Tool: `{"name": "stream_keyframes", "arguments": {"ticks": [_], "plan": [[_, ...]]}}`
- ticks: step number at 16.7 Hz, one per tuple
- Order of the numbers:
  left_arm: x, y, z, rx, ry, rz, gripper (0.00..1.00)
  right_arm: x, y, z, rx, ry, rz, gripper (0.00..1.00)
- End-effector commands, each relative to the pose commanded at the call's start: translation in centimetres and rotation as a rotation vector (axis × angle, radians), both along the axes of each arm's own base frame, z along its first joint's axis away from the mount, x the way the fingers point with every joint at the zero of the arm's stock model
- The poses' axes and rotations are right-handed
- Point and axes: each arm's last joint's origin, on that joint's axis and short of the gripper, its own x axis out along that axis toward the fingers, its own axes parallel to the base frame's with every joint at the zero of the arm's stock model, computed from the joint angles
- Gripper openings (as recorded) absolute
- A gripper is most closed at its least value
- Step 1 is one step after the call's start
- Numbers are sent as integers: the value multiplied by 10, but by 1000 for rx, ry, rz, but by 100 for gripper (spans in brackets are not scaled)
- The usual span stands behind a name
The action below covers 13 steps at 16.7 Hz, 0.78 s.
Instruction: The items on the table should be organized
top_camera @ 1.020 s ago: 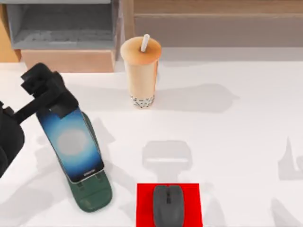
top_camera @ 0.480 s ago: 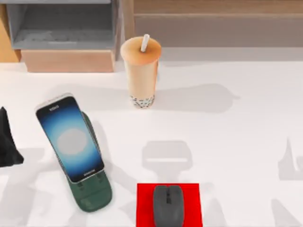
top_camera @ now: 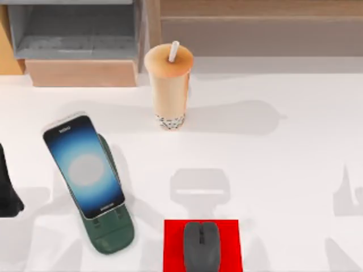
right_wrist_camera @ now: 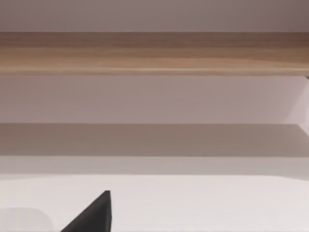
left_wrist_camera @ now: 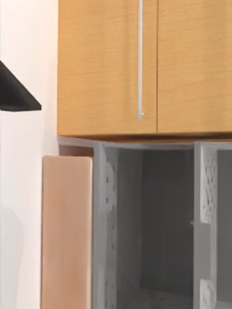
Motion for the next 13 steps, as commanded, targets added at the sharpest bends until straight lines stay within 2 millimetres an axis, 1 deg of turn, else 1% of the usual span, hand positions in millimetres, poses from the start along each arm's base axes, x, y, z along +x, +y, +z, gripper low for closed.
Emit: {"name": "stream_keyframes", "arguments": {"ticks": [4, 7, 10, 13], "plan": [[0, 0, 0, 0, 0, 0, 100, 0, 0, 0, -2, 3, 0, 100], [0, 0, 0, 0, 0, 0, 100, 5, 4, 3, -18, 26, 0, 100], [0, 0, 0, 0, 0, 0, 100, 14, 11, 11, -48, 57, 5, 100], [0, 0, 0, 0, 0, 0, 100, 29, 24, 25, -83, 79, 19, 100]]}}
